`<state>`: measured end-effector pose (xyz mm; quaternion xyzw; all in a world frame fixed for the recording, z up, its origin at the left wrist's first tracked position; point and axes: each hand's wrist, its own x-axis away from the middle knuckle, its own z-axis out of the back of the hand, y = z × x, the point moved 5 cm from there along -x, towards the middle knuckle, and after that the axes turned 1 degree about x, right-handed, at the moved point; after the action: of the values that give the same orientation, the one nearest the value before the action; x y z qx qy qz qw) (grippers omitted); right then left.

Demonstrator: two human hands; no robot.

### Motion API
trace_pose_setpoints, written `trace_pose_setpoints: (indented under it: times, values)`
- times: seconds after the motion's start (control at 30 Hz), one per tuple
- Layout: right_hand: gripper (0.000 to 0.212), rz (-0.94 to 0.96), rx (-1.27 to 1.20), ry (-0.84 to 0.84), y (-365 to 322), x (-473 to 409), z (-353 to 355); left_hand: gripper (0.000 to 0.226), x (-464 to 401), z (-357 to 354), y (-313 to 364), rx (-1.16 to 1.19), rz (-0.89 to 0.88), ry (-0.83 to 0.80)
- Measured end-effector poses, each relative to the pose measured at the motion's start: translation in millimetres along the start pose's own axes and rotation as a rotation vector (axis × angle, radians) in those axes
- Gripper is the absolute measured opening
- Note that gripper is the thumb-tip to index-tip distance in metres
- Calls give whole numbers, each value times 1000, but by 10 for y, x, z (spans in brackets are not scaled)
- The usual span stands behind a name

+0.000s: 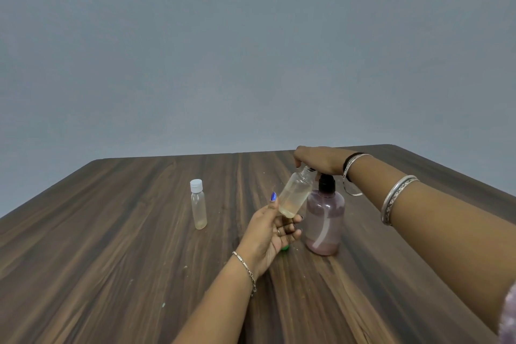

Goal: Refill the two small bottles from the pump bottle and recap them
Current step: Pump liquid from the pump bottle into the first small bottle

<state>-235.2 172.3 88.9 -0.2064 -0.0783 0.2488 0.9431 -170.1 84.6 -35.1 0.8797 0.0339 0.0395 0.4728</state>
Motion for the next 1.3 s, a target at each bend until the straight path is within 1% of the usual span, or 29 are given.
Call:
trace_pose_setpoints:
  times: [0.17,0.33,0.6,0.73,0.87,1.13,1.3]
  values:
    - [22,2,5,1,-1,11,-16,35,-3,12,5,-12,-7,12]
    - [33,17,-11,-1,-14,-30,29,38,7,14,8,-3,-11,10]
    - [23,-7,-21,8,23,-28,-11,35,4,6,-3,-10,-10,4]
    - [23,-12,-67,22,32,-2,-31,37,1,6,-4,-15,-10,8]
    - [24,13,-59,16,8,-9,15,39,17,-18,-5,-11,-10,2]
    - [27,5,-46,13,23,-49,7,40,-3,-24,2,-2,-9,2]
    - [25,-9,-103,34,76,-46,-40,37,-8,-23,-28,-6,4,8]
